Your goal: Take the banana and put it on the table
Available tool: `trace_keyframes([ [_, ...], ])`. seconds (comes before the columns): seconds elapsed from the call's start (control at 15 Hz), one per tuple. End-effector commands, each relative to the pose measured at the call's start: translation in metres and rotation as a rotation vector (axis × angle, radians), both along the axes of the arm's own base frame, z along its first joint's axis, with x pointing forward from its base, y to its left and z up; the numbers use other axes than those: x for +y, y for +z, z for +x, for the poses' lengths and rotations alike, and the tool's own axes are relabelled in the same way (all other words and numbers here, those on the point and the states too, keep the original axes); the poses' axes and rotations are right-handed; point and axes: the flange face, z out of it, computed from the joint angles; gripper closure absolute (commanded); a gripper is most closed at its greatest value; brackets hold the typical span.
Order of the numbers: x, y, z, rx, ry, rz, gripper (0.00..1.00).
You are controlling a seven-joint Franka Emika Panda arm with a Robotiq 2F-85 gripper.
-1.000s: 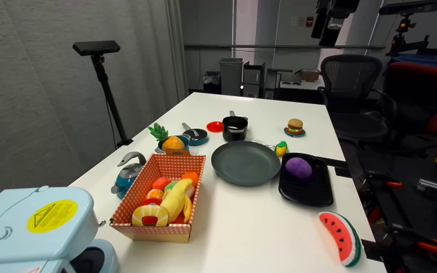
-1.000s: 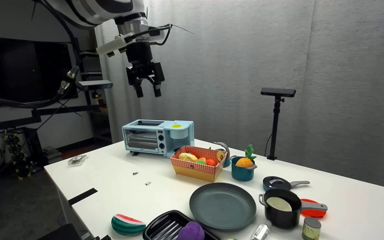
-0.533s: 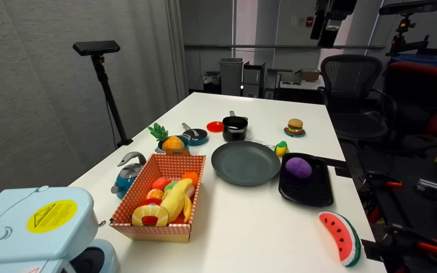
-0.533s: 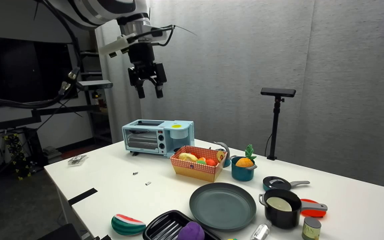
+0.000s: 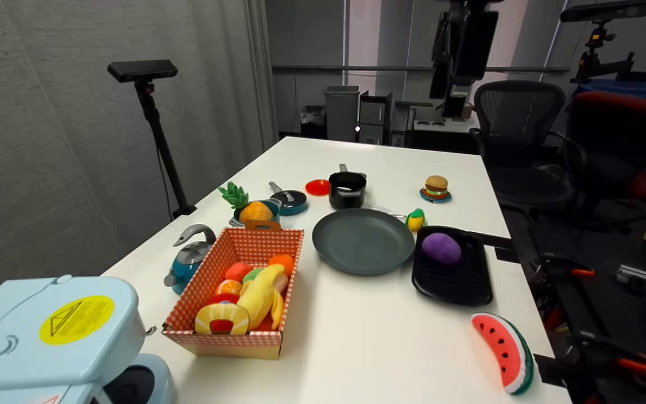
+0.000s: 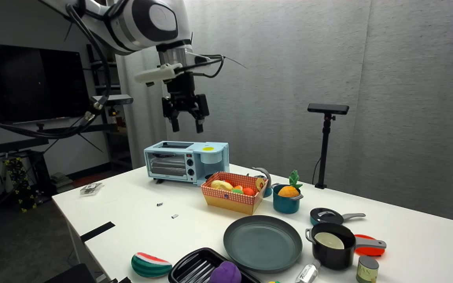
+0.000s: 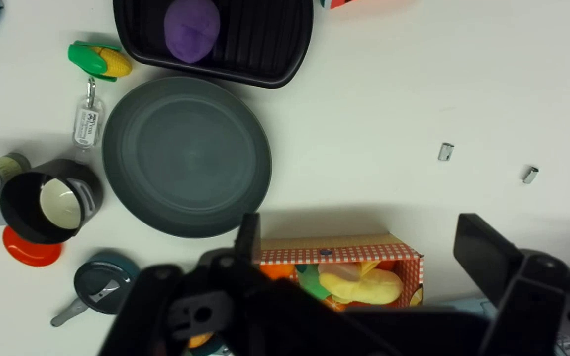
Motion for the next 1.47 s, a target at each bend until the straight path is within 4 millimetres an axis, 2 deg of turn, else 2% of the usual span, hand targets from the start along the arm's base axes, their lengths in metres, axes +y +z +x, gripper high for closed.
trace_keyframes([
  [0.0, -0.003, -0.032, 0.020, 0.003, 0.114, 0.034, 0.00],
  [0.53, -0.003, -0.110, 0.057, -0.012, 0.414, 0.104, 0.00],
  [0.8, -0.004, -0.139, 0.066, -0.121, 0.570, 0.074, 0.00],
  [1.0, -0.004, -0.169, 0.072, -0.166, 0.674, 0.049, 0.00],
  [1.4, 0.004, -0.223, 0.079, -0.197, 0.764, 0.034, 0.00],
])
